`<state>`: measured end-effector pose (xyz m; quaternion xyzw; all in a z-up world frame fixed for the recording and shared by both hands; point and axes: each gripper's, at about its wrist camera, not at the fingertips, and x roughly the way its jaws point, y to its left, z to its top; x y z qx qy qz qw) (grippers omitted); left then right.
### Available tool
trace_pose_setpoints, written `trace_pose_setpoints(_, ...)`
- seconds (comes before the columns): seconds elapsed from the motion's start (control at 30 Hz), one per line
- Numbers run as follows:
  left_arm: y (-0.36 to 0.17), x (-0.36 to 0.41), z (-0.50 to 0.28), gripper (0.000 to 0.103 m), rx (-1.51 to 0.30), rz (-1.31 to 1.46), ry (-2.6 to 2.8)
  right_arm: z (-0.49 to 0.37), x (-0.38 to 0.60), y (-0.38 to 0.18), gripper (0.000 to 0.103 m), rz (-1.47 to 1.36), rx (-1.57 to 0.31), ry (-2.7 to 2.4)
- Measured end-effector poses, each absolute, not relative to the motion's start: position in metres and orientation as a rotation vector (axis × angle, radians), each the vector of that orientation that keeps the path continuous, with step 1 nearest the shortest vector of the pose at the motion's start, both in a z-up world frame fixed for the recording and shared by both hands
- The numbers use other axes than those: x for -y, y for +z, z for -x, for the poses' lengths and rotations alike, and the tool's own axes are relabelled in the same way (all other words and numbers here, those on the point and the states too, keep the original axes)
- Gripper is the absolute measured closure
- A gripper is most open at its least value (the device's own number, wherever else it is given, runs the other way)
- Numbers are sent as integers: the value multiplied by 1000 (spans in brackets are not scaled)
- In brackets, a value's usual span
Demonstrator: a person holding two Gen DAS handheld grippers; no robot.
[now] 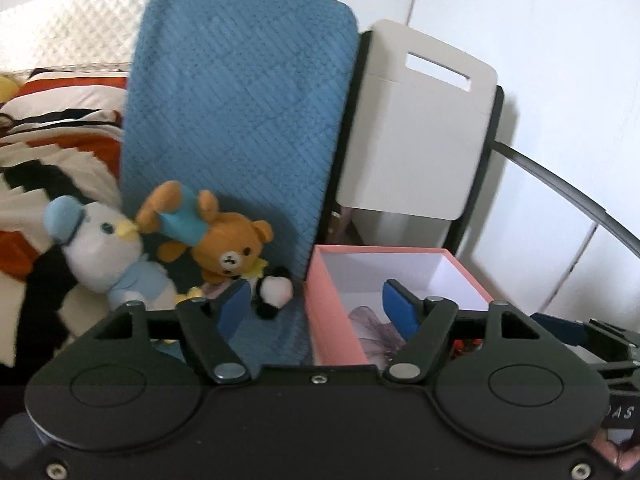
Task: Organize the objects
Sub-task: 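Withdraw both tools from the box back toward the cushion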
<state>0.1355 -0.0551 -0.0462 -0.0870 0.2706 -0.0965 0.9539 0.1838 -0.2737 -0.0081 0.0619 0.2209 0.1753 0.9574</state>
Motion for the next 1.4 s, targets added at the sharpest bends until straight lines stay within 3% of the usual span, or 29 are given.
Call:
trace_pose_setpoints(0.33, -46, 11, -98, 29, -524, 228, -82, -162, 232, -4, 20, -85, -438, 448)
trace_pose_setpoints(0.43, -45, 1, -87, 22, -517, 224, -52, -161, 227, -4, 20, -104, -450, 452)
trace_pose_setpoints(0.57, -43, -7, -73, 1, -476, 216, -9, -158, 217, -3, 19, -75, -429, 423)
trace_pose_setpoints(0.6, -43, -10, -70, 0, -474, 229, -1, -158, 217, -3, 17, -80, -434, 429)
trace_pose_setpoints(0.7, -44, -16, -68, 0, -477, 237, 13, -160, 215, -1, 0, -113, -448, 470)
trace_pose_setpoints(1.4, -57, -29, -78, 0, -472, 282, 10, -179, 192, -5, 3, -51, -488, 501)
